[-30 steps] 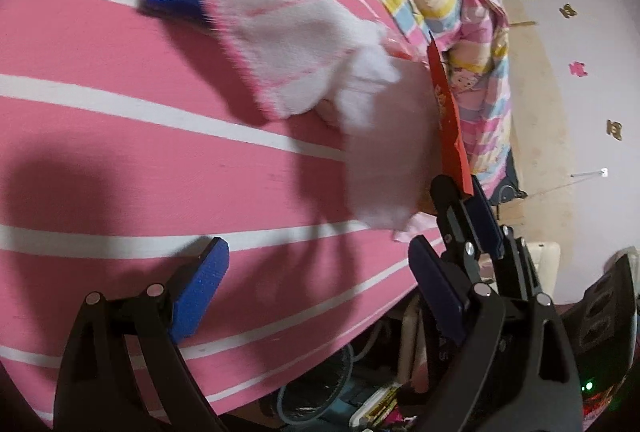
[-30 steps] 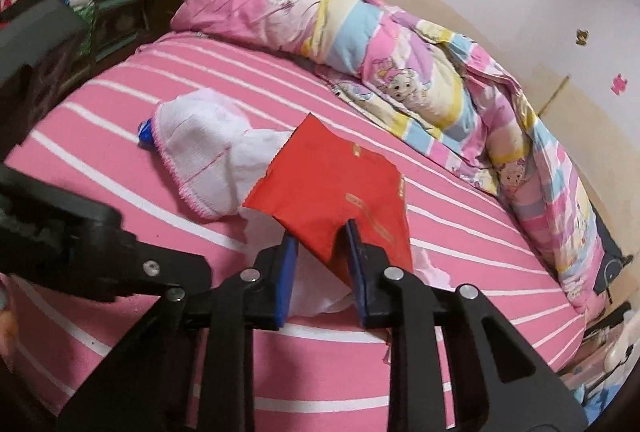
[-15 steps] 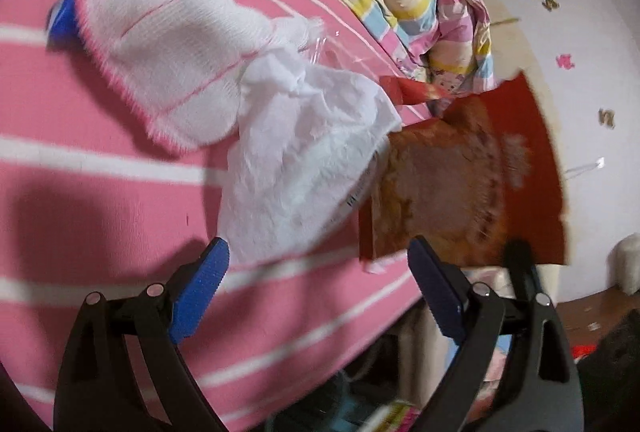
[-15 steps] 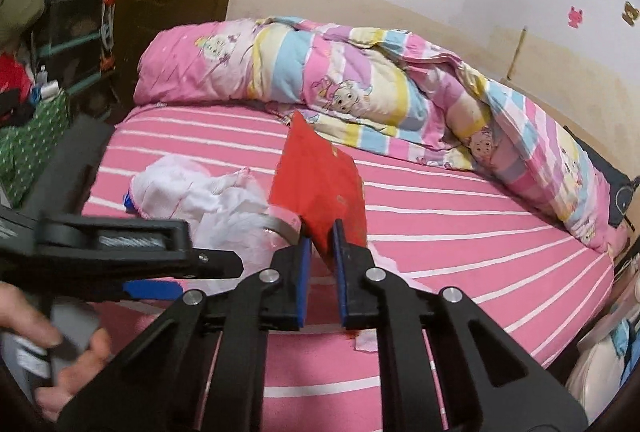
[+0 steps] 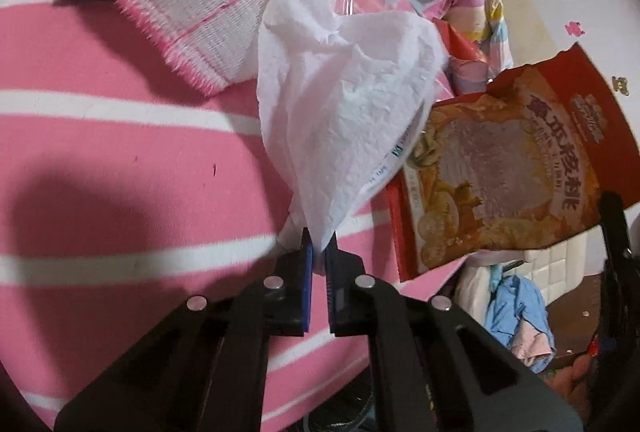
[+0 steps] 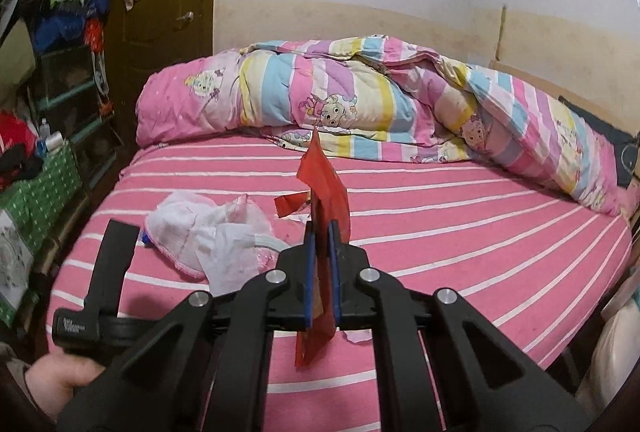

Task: Collect trash
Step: 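Carry red paper bag and tissue with snack bag over the black bin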

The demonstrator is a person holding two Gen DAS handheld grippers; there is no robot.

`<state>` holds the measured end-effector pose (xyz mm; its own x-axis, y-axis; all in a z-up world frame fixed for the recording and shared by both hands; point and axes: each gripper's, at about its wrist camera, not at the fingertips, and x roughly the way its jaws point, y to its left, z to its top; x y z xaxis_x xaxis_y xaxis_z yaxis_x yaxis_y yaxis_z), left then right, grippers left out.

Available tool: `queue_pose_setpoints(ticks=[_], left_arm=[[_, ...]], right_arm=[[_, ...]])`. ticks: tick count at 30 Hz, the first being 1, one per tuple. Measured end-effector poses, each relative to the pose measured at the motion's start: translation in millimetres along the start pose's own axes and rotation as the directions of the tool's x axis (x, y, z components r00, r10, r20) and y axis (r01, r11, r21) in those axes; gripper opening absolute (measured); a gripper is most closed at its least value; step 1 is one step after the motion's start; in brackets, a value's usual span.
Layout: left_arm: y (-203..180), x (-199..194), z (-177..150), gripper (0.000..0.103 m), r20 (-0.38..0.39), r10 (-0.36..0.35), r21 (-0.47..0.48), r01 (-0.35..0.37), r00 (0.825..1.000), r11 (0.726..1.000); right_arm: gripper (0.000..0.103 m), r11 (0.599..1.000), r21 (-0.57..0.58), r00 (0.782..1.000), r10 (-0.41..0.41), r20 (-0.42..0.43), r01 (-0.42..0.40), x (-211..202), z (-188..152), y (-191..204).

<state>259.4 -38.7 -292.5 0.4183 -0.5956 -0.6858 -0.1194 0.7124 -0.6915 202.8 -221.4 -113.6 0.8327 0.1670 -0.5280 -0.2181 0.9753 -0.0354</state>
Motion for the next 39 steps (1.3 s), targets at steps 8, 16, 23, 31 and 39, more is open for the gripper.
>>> queue_pose_setpoints(ticks=[8, 16, 23, 31, 39], left_arm=[[11.7, -31.5, -18.2, 0.0, 0.037, -0.024, -0.003, 0.024, 0.999, 1.0], [12.3, -79.7, -20.0, 0.0, 0.098, -0.05, -0.035, 0.053, 0.994, 0.998], [-9.2, -125.2, -23.3, 0.0, 0.161, -0.074, 0.003, 0.075, 0.984, 0.997], [-31.8, -165.9, -38.9, 0.0, 0.196, -0.123, 0.033, 0.119, 0.973, 0.992], [-66.5, -187.8, -53.7, 0.0, 0.194, -0.179, 0.08, 0.167, 0.964, 0.983]], right_arm=[[0.005, 0.989, 0.144, 0.999, 0.047, -0.005, -0.046, -13.2, 3.1, -18.7], [0.005, 0.977, 0.207, 0.998, 0.051, 0.029, -0.056, -42.3, 13.9, -27.1], [0.005, 0.977, 0.207, 0.997, 0.041, 0.065, -0.054, -77.1, 22.4, -23.3], [0.005, 0.978, 0.203, 0.993, 0.018, 0.12, -0.043, -122.8, 32.0, -21.8], [0.005, 0.976, 0.219, 0.987, -0.028, 0.159, -0.007, -170.9, 30.5, -38.6]])
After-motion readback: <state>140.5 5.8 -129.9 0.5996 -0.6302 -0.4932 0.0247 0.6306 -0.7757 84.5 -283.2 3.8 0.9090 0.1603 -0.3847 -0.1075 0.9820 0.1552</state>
